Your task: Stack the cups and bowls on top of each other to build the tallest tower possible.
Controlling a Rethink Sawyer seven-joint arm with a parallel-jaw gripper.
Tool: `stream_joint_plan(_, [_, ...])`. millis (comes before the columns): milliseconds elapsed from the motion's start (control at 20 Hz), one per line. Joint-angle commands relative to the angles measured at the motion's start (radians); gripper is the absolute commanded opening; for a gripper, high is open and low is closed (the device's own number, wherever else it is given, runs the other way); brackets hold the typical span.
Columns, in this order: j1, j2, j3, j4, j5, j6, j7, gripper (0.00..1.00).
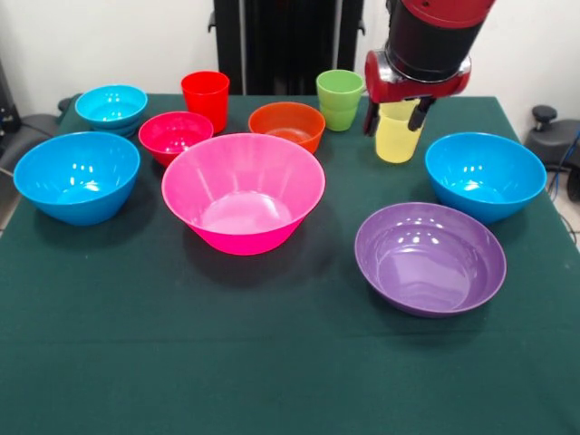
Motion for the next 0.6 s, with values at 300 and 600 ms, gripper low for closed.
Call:
stream_joint_plan(300, [0.025,0.104,0.073,-0.270,0.030,0.159,0.137,1.00])
stream_joint_plan(600, [0.029,0.135,0.067,-0.325,0.044,0.190,0.131,1.00])
